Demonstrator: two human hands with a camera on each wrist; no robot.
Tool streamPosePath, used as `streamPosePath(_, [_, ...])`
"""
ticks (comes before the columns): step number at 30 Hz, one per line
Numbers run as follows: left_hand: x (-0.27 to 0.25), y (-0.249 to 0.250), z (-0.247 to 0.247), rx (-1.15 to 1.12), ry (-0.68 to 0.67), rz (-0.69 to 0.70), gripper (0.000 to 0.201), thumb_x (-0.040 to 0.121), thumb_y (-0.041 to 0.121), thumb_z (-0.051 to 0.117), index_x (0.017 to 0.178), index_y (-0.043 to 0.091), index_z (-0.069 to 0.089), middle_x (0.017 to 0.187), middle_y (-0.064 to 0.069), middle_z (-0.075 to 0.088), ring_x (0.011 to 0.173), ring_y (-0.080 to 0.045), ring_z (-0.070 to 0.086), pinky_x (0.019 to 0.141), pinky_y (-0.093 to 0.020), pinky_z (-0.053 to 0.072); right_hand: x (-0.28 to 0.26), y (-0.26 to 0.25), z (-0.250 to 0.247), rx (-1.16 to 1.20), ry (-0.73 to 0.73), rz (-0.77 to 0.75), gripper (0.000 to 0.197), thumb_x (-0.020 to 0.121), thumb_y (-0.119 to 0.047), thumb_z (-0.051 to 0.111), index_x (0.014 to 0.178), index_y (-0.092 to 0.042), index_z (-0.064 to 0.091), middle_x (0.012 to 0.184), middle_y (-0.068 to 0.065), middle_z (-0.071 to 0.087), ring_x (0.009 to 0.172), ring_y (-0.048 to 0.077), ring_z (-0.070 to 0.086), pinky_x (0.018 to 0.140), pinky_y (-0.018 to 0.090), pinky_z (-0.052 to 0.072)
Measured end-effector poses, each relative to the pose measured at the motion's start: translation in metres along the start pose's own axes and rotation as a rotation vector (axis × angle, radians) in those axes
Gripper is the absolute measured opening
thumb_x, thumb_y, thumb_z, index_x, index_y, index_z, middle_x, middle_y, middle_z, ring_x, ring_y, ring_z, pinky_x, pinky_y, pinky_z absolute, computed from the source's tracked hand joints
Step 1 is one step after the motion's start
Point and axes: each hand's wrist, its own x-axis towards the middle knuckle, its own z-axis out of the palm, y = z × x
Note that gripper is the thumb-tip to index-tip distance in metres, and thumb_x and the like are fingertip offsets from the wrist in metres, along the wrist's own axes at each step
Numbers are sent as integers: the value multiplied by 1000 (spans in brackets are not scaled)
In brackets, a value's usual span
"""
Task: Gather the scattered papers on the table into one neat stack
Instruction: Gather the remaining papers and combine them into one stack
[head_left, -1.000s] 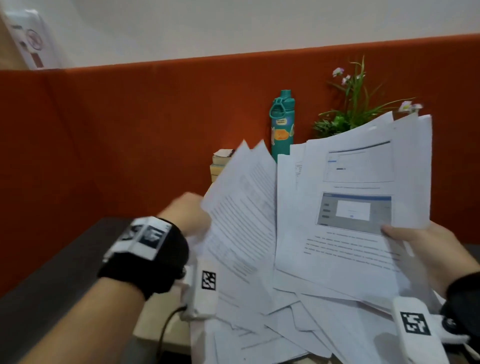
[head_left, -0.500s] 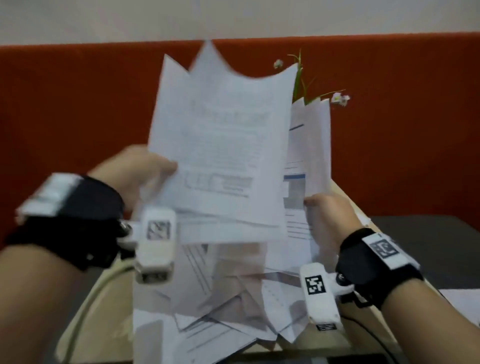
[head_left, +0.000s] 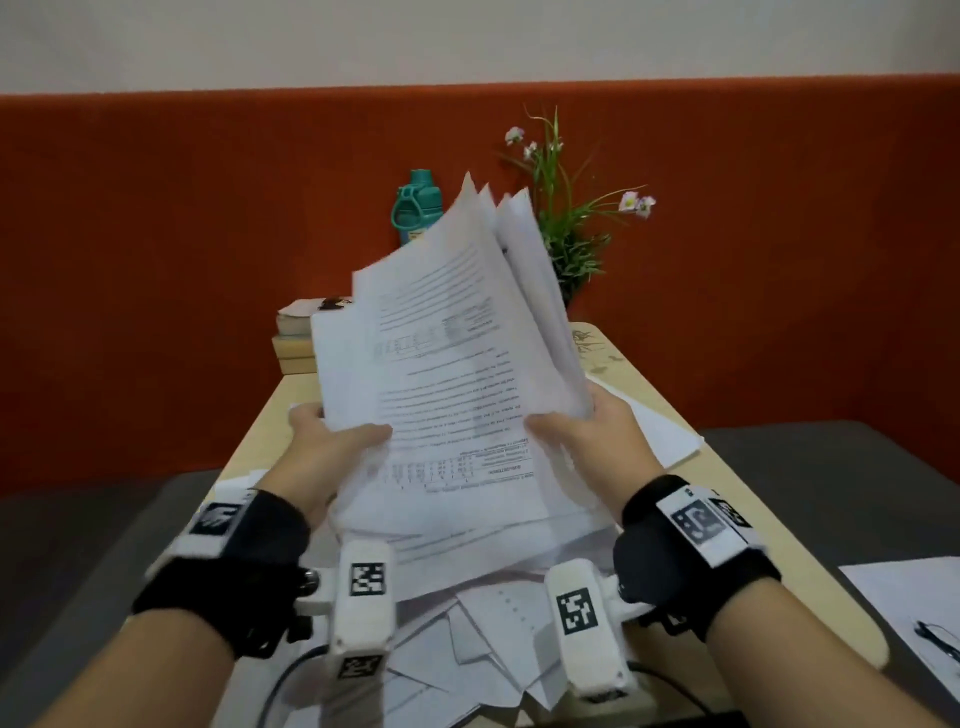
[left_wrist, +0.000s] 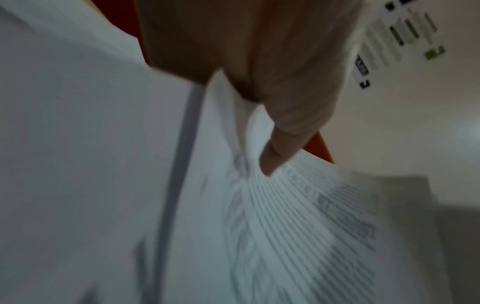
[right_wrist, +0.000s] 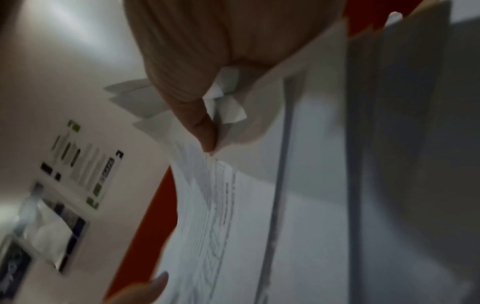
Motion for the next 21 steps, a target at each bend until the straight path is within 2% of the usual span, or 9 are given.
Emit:
streamPosePath(2, [1,-1,-16,-86,-37,-28,57,80,7,72,128,13,42,114,-7,68,97,-28,70,85,-48,56,3,-1,-1,68,-43,16,24,87,0,58,109,-10,60,98,6,72,66,6,72,55,15,55])
streamPosePath(4, [-5,-5,-24,-141,-131,-55,37,82,4,66,116,13,61,106,-7,76,95,-24,73,90,-47,55,4,-4,7,118,-110,49,28,90,-3,56,117,-8,59,107,9,72,77,14,71,61,18,55])
streamPosePath(6, [-12,-13,-32,-147,-140,-67,31,83,2,62,112,13,67,110,-10,75,103,-27,70,99,-46,48,8,-4,19,15,-190,85,29,93,-23,56,120,-14,60,114,6,70,91,18,70,75,23,54])
streamPosePath(8, [-12,-24,-47,-169,-137,-91,41,83,4,61,124,9,63,123,-15,68,112,-35,64,105,-51,42,17,-10,21,-135,-222,136,51,90,-53,48,122,-16,62,117,2,69,97,21,68,78,26,52])
streamPosePath(10, [-17,-30,-63,-240,-141,-143,41,86,6,57,127,6,60,124,-21,66,109,-42,65,93,-53,51,36,-10,8,-357,-87,185,64,89,-61,42,124,-10,60,121,9,64,99,28,64,77,31,48])
streamPosePath(14, [-27,-38,-86,-302,-157,-159,29,95,5,45,120,3,61,105,-22,72,74,-29,76,51,-36,60,86,-2,-44,-1033,50,389,78,80,-57,62,134,-3,50,138,16,53,120,35,53,94,38,44])
streamPosePath(16, [-27,-43,-92,-336,-158,-166,34,96,7,43,126,2,57,102,-20,72,68,-27,76,47,-34,59,108,9,-63,-1154,-34,525,83,67,-62,71,127,-6,55,125,14,60,107,33,58,88,38,47])
streamPosePath(18, [-26,-47,-93,-348,-152,-176,36,96,10,43,128,1,56,102,-21,73,68,-28,76,48,-36,59,119,17,-72,-1232,-91,569,72,54,-66,76,97,-9,68,99,9,71,85,27,65,79,34,53])
streamPosePath(21, [-26,-49,-95,-347,-136,-187,34,95,9,45,125,2,58,91,-17,77,65,-26,76,44,-36,58,115,14,-70,-1334,-157,580,69,40,-66,77,81,-10,76,85,8,77,82,28,72,83,44,57])
